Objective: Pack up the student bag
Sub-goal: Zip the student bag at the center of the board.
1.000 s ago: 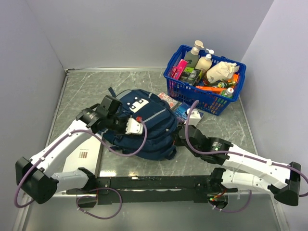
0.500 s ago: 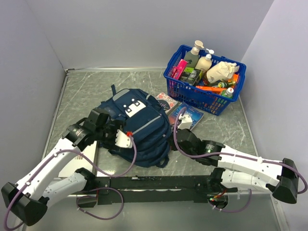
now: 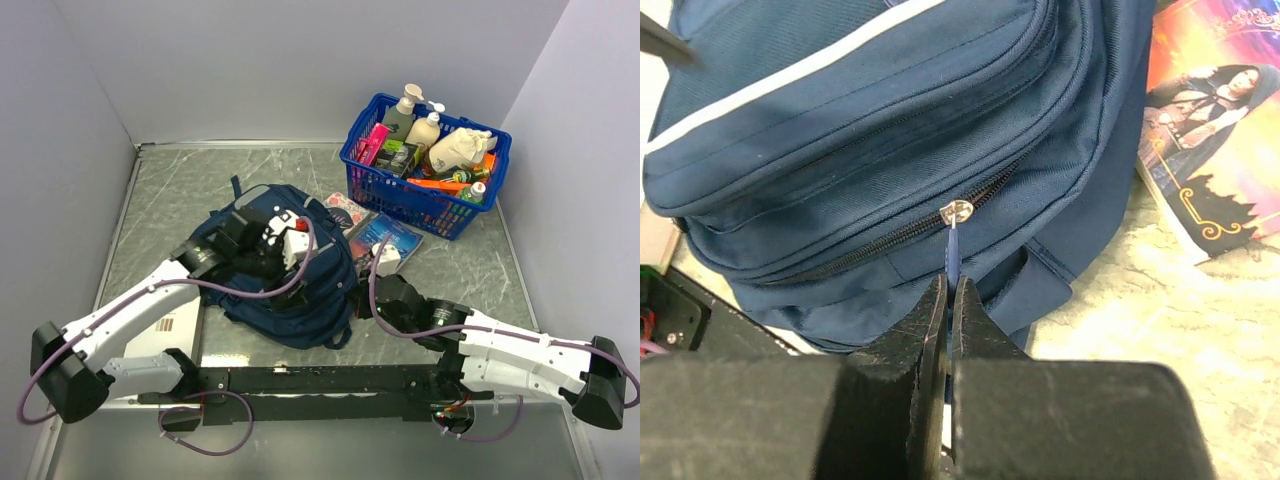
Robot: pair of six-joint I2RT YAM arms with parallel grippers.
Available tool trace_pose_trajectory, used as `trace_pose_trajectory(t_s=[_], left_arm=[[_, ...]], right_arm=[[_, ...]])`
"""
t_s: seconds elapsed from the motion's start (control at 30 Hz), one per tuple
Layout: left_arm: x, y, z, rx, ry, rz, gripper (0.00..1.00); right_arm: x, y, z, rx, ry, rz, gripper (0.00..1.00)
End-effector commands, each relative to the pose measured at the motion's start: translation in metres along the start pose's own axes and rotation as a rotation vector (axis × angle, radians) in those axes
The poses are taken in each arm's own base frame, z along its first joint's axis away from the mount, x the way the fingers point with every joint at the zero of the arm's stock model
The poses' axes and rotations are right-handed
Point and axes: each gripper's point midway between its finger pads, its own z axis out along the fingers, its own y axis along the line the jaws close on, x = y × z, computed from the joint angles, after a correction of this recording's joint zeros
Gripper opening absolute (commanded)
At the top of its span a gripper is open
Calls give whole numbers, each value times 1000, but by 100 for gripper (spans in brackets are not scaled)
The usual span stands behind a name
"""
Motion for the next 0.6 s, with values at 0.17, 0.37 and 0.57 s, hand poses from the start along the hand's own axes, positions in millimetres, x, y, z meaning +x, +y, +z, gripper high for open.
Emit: trace_pose_trajectory(t_s=[0.17, 0.37, 0.57], left_arm=[[-13, 36, 40, -224, -39, -196, 96], [-9, 49, 56, -250, -5, -187, 97], [-3, 50, 67, -232, 26, -165, 49]], right_arm=[[-15, 26, -8, -147, -61, 6, 0], [-15, 33, -9, -191, -63, 10, 0], [-13, 28, -11, -190, -67, 13, 0]])
